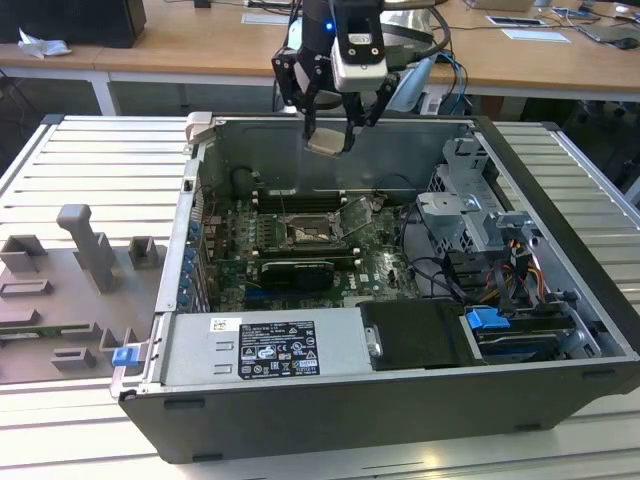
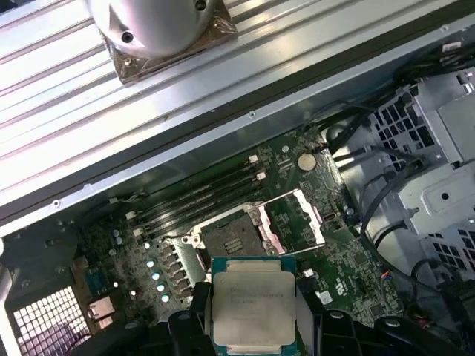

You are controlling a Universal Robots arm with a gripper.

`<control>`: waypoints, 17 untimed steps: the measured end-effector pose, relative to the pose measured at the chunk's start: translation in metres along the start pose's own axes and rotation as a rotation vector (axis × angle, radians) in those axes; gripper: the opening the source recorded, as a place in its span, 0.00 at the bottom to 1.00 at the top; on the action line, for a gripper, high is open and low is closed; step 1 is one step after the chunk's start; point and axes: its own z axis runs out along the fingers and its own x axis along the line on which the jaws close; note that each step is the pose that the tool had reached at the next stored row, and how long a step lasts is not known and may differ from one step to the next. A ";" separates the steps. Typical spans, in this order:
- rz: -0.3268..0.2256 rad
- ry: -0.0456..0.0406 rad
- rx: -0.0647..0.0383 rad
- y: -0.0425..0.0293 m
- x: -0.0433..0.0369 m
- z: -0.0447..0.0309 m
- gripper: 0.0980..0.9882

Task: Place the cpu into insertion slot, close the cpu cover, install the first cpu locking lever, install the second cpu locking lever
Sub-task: 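Place the cpu into insertion slot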

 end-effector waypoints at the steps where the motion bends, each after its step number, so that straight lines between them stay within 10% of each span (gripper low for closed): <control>1: 0.024 -0.0021 0.000 0.0000 0.0000 0.0003 0.50; 17: 0.199 -0.0166 -0.003 -0.0004 -0.0001 0.0043 0.50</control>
